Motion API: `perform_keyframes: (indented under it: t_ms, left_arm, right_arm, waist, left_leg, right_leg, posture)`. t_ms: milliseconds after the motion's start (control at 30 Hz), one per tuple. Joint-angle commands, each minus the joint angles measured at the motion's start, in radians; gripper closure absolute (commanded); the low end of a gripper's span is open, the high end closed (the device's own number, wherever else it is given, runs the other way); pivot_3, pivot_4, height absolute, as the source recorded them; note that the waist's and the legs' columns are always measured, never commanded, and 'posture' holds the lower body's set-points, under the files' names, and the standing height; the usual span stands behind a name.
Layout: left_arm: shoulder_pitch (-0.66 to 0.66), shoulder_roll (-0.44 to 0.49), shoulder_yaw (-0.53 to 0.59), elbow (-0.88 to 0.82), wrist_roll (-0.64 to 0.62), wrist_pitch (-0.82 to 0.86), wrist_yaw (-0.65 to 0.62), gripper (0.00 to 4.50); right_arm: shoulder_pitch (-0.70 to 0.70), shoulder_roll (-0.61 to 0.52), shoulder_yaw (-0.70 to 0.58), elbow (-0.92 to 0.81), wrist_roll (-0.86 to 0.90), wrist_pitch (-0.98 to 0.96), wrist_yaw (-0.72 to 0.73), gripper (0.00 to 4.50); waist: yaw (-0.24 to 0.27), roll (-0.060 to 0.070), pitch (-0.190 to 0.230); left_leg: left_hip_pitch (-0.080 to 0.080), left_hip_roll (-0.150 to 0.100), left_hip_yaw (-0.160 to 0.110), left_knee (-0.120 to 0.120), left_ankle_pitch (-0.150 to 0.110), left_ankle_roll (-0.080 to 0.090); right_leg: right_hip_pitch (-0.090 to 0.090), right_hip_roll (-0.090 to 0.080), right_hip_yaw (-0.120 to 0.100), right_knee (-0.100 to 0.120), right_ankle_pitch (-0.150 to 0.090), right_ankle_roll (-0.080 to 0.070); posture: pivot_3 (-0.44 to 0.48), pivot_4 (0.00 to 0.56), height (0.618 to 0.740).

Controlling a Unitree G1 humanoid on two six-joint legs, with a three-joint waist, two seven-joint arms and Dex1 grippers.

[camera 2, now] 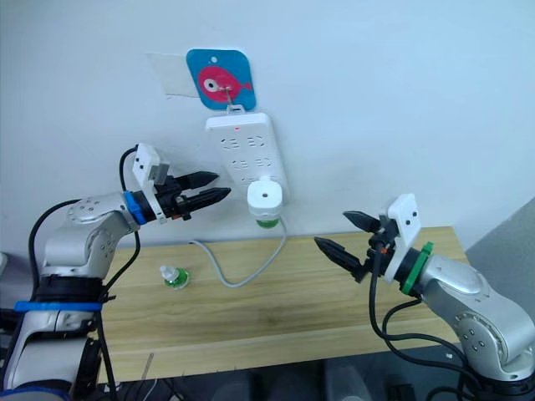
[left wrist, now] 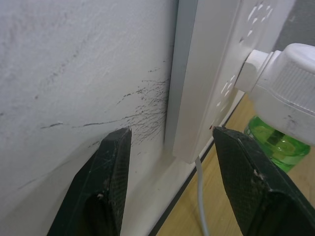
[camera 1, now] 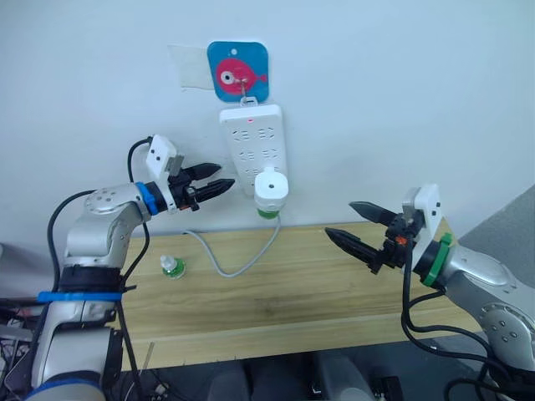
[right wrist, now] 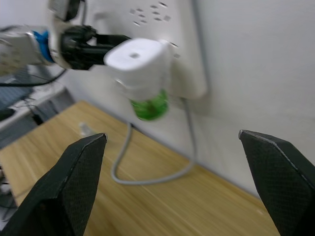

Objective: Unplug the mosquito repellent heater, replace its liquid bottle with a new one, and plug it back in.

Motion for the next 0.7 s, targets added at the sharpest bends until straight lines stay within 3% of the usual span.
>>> perform_keyframes:
  t_ms: [33, 167, 700]
  left_arm:
    - [-0.086, -0.02, 0.001, 0.087, 0.035, -0.072, -0.037, 1.78]
    - [-0.141, -0.056, -0.008, 0.155, 0.054, -0.101, -0.085, 1.78]
    - [-0.155, -0.081, 0.003, 0.164, 0.081, -0.091, -0.137, 1.78]
  right_arm:
    - [-0.008, 0.005, -0.018, -0.045, 0.042, 0.009, -0.046, 0.0]
    - [0.002, -0.005, -0.019, -0.052, 0.049, 0.008, -0.071, 0.0]
    - [0.033, -0.004, -0.002, -0.055, 0.032, -0.017, -0.088, 0.0]
  waist:
    - [0.001, 0.0, 0.0]
    - [0.001, 0.002, 0.002]
    - [-0.006, 0.002, 0.002]
  left_leg:
    - [-0.001, -0.001, -0.002, 0.001, 0.0, 0.0]
    - [-0.011, -0.003, -0.012, 0.014, 0.0, 0.0]
    - [-0.015, -0.014, -0.019, 0.015, 0.001, 0.001]
  right_leg:
    - [0.001, 0.001, 0.0, 0.0, 0.0, 0.0]
    - [0.002, 0.004, 0.001, 0.0, 0.002, 0.004]
    - [0.004, -0.004, 0.001, -0.001, 0.001, 0.01]
  posture:
    - [-0.217, 0.209, 0.74]
    - [-0.238, 0.209, 0.74]
    - [-0.236, 0.218, 0.74]
